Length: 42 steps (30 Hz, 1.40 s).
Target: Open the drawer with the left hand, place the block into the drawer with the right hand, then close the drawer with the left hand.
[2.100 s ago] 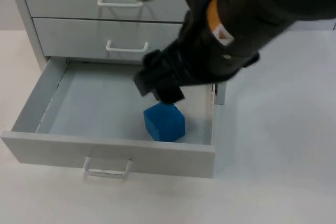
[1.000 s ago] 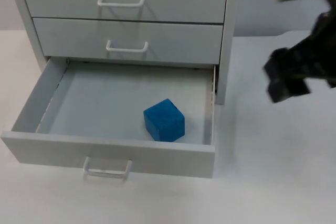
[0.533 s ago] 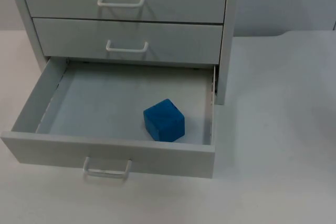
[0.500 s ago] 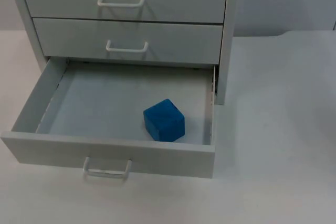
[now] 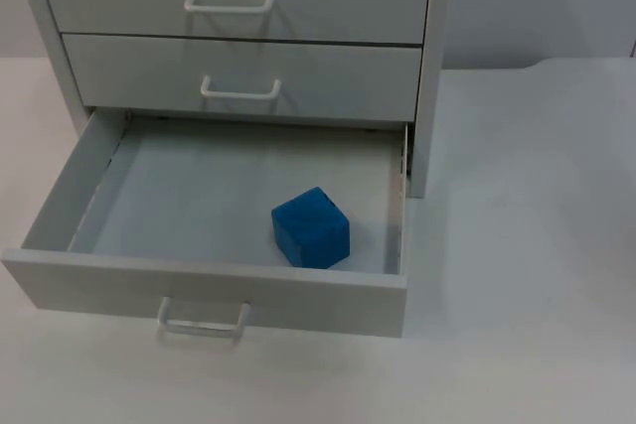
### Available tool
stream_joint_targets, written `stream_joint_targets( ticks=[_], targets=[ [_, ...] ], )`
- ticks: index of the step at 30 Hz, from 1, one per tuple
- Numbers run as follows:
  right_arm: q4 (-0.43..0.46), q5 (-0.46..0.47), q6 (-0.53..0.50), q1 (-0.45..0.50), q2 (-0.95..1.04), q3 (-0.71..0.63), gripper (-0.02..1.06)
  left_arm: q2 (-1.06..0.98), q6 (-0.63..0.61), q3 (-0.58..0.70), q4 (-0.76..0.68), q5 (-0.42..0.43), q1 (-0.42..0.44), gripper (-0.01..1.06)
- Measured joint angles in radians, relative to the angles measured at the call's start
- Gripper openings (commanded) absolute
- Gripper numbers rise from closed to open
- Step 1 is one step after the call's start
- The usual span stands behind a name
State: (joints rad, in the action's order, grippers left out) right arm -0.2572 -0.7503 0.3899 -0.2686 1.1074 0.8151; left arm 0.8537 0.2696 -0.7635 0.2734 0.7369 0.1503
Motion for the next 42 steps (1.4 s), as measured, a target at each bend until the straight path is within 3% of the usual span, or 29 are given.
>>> stream_joint_targets(
  ticks=[3,5,8,9,11,12,19,25,29,30,34,35,40,42],
  targets=[
    [0.000,0.000,-0.002,0.000,0.000,0.000,0.78,0.000,0.002,0.000,0.011,0.005,0.000,0.98],
    [0.000,0.000,-0.002,0.000,0.000,0.000,0.78,0.000,0.009,0.000,0.025,0.008,0.000,0.80],
    [0.000,0.000,-0.002,0.000,0.000,0.000,0.78,0.000,0.013,0.000,0.039,0.009,0.000,0.39],
    [0.000,0.000,-0.002,0.000,0.000,0.000,0.78,0.000,0.020,0.000,0.048,0.011,0.000,0.39],
    [0.000,0.000,-0.002,0.000,0.000,0.000,0.78,0.000,0.063,0.000,0.070,0.014,0.000,0.05],
    [0.000,0.002,-0.002,0.000,0.000,0.000,0.78,0.000,0.085,0.000,0.085,0.016,0.000,0.00],
    [0.000,0.006,-0.002,0.000,0.000,0.000,0.78,0.004,0.296,0.000,0.230,0.065,0.000,0.00],
    [0.002,0.006,-0.002,0.000,0.000,0.000,0.78,0.032,0.407,0.000,0.337,0.088,-0.030,0.00],
    [0.002,0.004,-0.006,0.000,0.000,0.000,0.78,0.095,0.425,0.000,0.324,0.070,-0.167,0.00],
    [0.002,0.004,-0.006,0.000,0.000,0.000,0.78,0.095,0.425,0.000,0.324,0.070,-0.167,0.00],
    [0.002,-0.014,-0.008,0.000,0.000,0.000,0.78,0.186,0.351,0.000,0.205,-0.015,-0.351,0.00],
    [0.002,-0.014,-0.008,0.000,0.000,0.000,0.78,0.186,0.351,0.000,0.205,-0.015,-0.351,0.00],
    [0.002,-0.035,-0.008,0.000,0.000,0.000,0.78,0.338,0.139,0.000,-0.073,-0.114,-0.624,0.00],
    [0.002,-0.039,-0.008,0.000,0.000,0.000,0.78,0.373,0.085,0.000,-0.127,-0.134,-0.667,0.00]
  ],
)
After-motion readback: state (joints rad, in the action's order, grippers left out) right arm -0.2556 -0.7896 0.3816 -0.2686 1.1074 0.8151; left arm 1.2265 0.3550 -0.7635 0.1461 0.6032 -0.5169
